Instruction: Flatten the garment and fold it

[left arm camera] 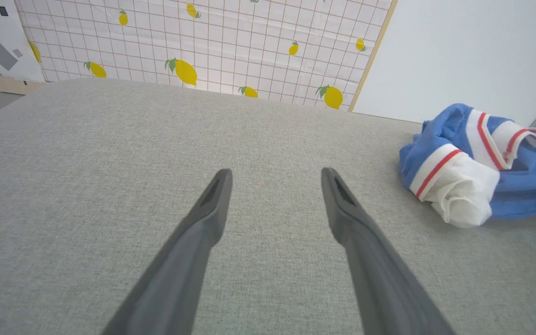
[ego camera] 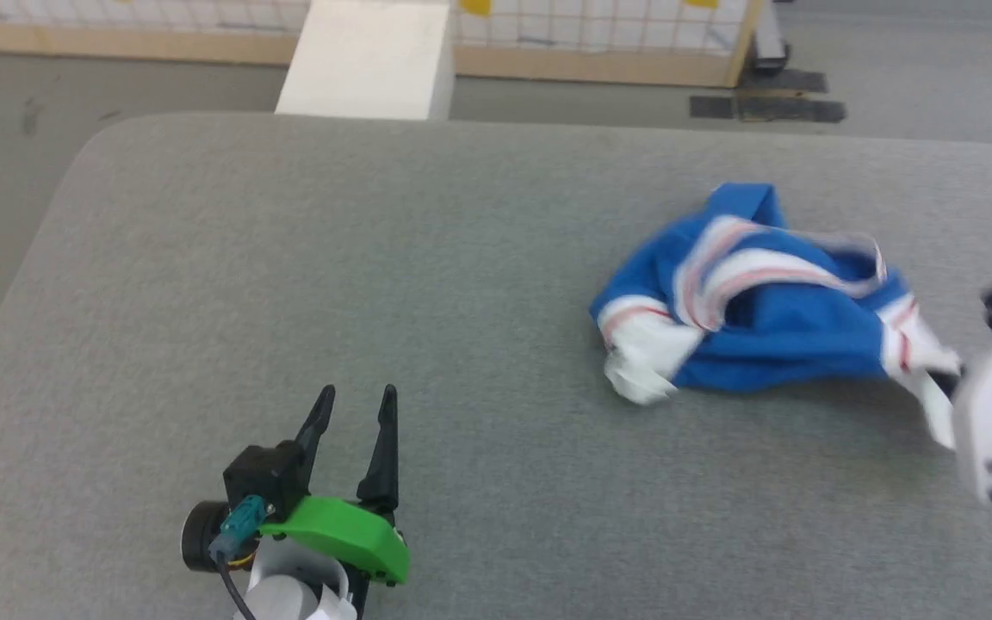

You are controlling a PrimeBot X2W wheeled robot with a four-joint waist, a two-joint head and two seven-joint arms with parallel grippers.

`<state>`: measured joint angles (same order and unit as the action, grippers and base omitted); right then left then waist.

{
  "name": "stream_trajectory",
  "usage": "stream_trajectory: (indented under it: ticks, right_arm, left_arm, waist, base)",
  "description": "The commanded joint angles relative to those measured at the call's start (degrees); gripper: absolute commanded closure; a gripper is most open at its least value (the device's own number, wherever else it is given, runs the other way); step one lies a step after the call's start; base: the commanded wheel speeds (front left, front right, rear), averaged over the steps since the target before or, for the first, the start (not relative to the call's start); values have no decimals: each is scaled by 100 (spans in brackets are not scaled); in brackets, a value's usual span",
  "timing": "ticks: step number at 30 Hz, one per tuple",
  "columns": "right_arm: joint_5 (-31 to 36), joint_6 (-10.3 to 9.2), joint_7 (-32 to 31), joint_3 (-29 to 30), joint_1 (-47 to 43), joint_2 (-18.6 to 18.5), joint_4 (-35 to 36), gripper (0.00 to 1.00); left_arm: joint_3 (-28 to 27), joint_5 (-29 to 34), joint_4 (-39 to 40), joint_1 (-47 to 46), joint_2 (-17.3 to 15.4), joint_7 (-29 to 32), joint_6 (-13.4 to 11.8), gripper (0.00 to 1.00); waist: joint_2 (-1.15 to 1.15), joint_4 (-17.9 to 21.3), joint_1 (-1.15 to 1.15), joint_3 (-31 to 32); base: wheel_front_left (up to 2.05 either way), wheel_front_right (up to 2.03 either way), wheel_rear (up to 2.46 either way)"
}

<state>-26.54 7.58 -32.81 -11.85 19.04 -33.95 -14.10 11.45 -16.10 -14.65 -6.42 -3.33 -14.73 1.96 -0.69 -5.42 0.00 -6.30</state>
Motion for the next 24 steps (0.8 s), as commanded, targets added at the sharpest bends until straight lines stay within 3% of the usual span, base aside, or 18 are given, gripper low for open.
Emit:
stream_trajectory:
  ticks: [1, 8, 15, 16, 17, 18, 24]
  right_arm:
    - [128, -9, -117, 291, -413, 35, 244, 100]
    - [482, -9, -748, 1964, -2403, 824, 1276, 100]
    - [595, -9, -740, 2438, -3410, 1913, 1220, 100]
    - [625, -9, -589, 2463, -3430, 2034, 1152, 74]
    - [654, -9, -441, 2482, -3427, 2122, 1105, 55]
    - [728, -9, -198, 2520, -3402, 2204, 1073, 0]
    - [1111, -9, 1314, 2963, -3184, 2657, 1153, 0]
  left_arm:
    - [-23, 48, 17, 83, -42, -27, -8, 0]
    - [-7, 61, 7, 125, -99, -27, 6, 0]
    - [7, 46, -44, 140, -161, -27, 6, 0]
    - [14, 44, -53, 143, -168, -25, 3, 0]
    - [19, 42, -60, 146, -175, -21, 2, 0]
    - [25, 39, -71, 151, -184, -17, 3, 0]
    - [67, 35, -95, 160, -221, -3, -4, 0]
  waist:
    - [69, 245, 0, 193]
    - [69, 391, 0, 240]
    - [69, 448, 0, 246]
    - [69, 453, 0, 251]
    - [69, 457, 0, 259]
    - [69, 458, 0, 277]
    - [69, 393, 0, 372]
  base:
    - [0, 0, 0]
    - [0, 0, 0]
    - [0, 0, 0]
    - [0, 0, 0]
    - [0, 0, 0]
    - [0, 0, 0]
    - [0, 0, 0]
